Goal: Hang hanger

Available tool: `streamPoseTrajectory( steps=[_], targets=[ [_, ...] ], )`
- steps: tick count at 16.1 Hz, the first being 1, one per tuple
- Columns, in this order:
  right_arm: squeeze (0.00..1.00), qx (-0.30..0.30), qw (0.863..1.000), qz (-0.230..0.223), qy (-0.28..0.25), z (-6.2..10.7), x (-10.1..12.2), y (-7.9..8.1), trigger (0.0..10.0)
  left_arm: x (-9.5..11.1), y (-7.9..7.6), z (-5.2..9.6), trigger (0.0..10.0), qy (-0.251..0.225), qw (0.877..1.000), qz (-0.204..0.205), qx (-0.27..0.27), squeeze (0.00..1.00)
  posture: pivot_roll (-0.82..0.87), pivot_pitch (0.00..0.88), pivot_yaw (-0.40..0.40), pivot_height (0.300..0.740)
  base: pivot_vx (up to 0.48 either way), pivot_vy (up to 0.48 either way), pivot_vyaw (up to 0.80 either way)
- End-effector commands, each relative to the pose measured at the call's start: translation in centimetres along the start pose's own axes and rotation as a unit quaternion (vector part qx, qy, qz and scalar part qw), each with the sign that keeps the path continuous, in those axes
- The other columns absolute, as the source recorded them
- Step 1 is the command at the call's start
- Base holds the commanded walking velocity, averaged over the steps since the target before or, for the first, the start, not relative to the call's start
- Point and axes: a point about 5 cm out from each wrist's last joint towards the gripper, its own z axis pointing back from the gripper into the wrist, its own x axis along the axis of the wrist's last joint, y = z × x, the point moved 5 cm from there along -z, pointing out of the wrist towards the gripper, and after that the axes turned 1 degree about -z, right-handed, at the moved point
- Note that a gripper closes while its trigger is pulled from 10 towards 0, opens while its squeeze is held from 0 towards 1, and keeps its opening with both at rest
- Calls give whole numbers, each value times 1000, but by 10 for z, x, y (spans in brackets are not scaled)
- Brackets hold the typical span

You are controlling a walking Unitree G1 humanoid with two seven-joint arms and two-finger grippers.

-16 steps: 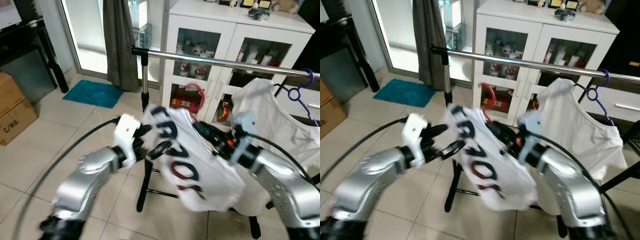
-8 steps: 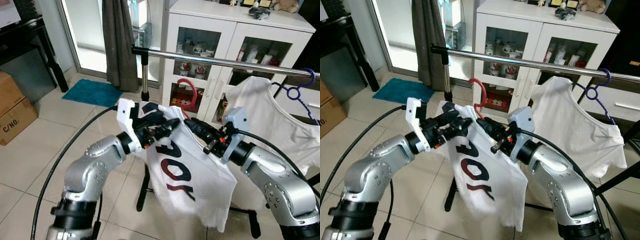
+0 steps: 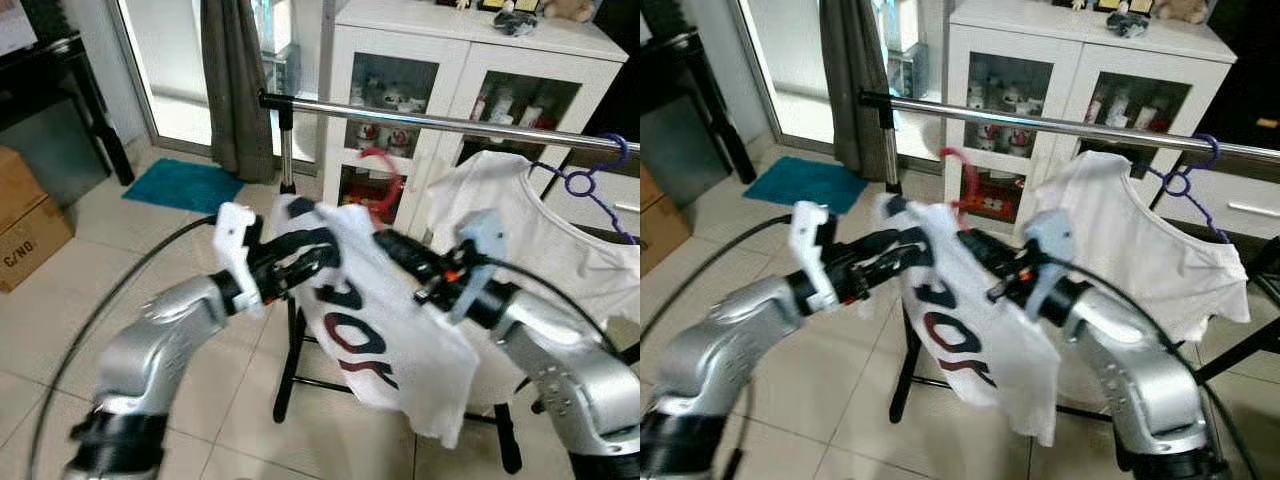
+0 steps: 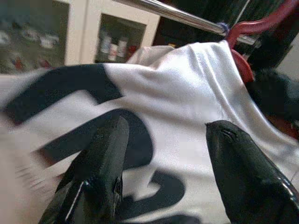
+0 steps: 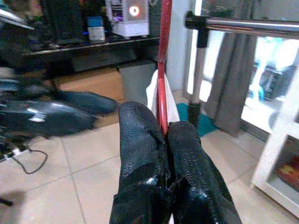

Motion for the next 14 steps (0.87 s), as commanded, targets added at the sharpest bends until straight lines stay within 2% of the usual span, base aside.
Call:
streamPoseTrajectory(
  steps=[1,3,4,6,8,9,10,11,12,13,14],
  targets=[
    [0,-2,1000,0,-13,6,10,-7,10000,7,22,15,10000,-11,997,-40,60,1000,-59,0,-4,740,0,0,0],
    [0,34,999,-16,-15,12,15,-4,10000,7,75,45,10000,9,974,-109,199,1000,-48,0,-17,740,0,0,0],
    [0,55,998,-23,-16,14,18,-1,10000,7,91,54,10000,24,961,-136,238,1000,-44,0,-20,740,0,0,0],
    [0,79,996,-34,-19,17,20,3,10000,6,100,59,10000,29,955,-144,256,1000,-42,0,-24,740,0,0,0],
    [0,142,988,-50,-26,25,31,16,10000,-14,99,44,10000,50,969,-125,209,1000,-54,0,-28,740,0,0,0],
    [0,150,987,-52,-27,26,33,18,10000,-18,98,40,10000,54,971,-120,200,1000,-54,0,-28,740,0,0,0],
    [0,162,985,-55,-33,29,39,21,10000,-33,99,33,10000,82,973,-118,183,937,-63,0,-24,740,0,0,0],
    [0,166,984,-57,-36,30,41,22,10000,-41,98,31,10000,94,973,-116,175,573,-70,0,-21,740,0,0,0],
    [0,168,983,-57,-39,31,43,23,10000,-45,99,30,9961,101,973,-115,174,0,-70,0,-21,740,0,0,0],
    [0,174,982,-60,-43,33,45,25,10000,-53,98,27,4471,112,973,-111,166,0,-70,0,-21,740,0,0,0],
    [0,180,981,-64,-44,35,47,27,10000,-59,97,24,824,119,975,-110,154,0,-82,0,-13,740,0,0,0]
  ],
)
